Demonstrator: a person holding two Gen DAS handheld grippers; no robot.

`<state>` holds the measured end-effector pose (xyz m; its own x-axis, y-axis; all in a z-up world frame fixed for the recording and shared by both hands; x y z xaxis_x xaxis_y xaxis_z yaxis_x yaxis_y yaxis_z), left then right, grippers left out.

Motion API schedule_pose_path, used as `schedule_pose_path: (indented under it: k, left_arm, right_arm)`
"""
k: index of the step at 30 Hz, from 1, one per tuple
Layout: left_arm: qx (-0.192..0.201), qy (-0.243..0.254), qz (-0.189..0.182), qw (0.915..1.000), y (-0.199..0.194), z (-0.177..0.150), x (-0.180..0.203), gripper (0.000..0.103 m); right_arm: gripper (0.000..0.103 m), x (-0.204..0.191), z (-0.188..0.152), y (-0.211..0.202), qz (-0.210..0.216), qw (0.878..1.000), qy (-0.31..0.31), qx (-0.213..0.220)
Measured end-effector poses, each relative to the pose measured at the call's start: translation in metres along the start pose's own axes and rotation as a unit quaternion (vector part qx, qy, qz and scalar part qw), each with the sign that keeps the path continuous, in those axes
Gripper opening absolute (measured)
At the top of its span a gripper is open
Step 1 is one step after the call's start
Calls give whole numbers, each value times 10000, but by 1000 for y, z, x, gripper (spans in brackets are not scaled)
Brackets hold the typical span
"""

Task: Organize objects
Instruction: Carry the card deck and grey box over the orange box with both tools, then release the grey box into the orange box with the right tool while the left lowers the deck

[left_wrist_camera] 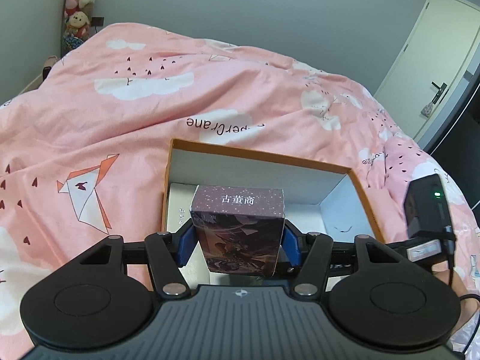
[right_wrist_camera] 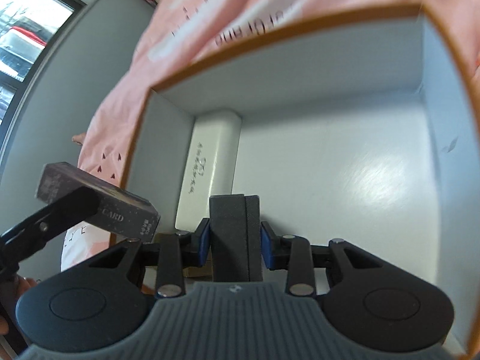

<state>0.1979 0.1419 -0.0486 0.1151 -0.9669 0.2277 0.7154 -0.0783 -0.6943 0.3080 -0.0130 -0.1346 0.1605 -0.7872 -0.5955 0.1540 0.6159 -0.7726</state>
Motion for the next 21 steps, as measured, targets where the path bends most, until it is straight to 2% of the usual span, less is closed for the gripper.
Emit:
schedule_pose_path:
  k: [5,9,11,14,21]
  left_arm:
    - [-156,-1,-39,9999,13,-5,-5,67]
    - [-214,-8,-74,9997,17,-7,-7,67]
    - [-241,3,-93,9997,18,-8,-7,67]
    - [-286,-26,-172,9994,19,-9,-6,67]
    - [-362,-122,-244,9990,19,-11,-7,67]
  right_arm:
    - [36,5,-6,25,130,9984,319,-457]
    - [37,6,-9,31,51,9974,257,-665]
    - [40,4,-9,29,-146,9977,82,-660]
    - [46,6,-8,26,-674,9956,-311,-565]
    - [52,21,-16,24,-1081,9899,-468,-789]
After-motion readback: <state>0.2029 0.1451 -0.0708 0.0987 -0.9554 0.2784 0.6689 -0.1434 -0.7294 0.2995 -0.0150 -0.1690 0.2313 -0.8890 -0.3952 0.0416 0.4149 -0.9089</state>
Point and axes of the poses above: each gripper's, at about its wrist camera, not at the fingertips, and y roughly the way its jaws point, x to its right, z to its top, the point moved 10 cm from there along y, roughly the way its jaws point, and after that the axes turned 7 degrees about y, right-handed, at the moved point
